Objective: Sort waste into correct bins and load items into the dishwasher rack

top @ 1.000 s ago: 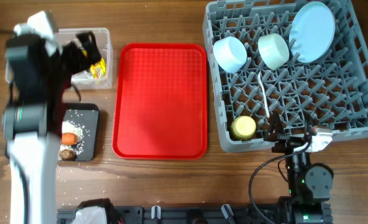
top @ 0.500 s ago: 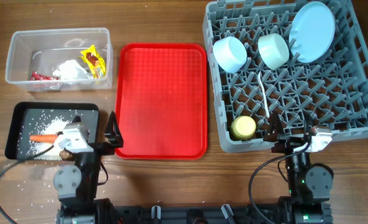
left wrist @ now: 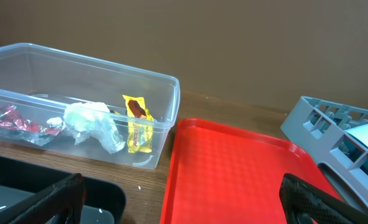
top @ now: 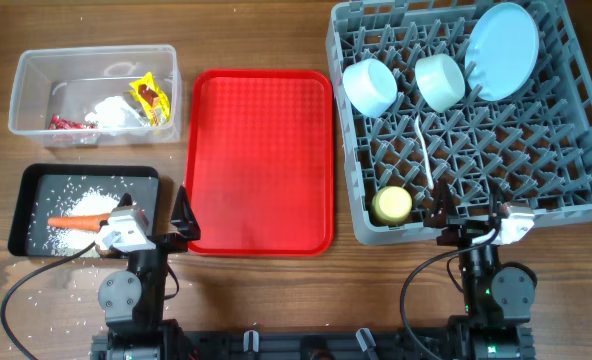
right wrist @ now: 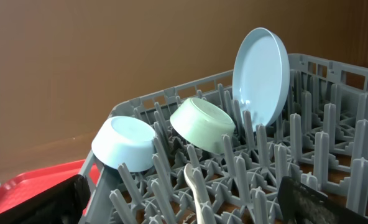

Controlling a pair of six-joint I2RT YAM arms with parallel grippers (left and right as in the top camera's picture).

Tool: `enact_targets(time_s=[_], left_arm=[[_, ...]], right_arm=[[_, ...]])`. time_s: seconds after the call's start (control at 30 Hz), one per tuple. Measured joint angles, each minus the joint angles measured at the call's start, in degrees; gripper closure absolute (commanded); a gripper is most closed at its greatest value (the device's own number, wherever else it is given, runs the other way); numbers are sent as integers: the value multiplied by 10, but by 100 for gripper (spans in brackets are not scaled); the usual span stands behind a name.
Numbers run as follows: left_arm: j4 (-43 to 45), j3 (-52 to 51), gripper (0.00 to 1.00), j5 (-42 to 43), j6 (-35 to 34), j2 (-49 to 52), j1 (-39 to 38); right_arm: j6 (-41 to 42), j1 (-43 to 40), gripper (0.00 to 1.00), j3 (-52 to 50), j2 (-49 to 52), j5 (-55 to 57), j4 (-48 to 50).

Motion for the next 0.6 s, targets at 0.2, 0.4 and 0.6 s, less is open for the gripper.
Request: enact_targets(time_s=[0.2,0.4,0.6], left_arm=[[0,0,0,0,0,0,0],[0,0,0,-2,0,0,0],[0,0,0,-4,0,0,0]], right_arm=[[0,0,0,0,0,0,0],[0,0,0,0,0,0,0],[0,0,0,0,0,0,0]])
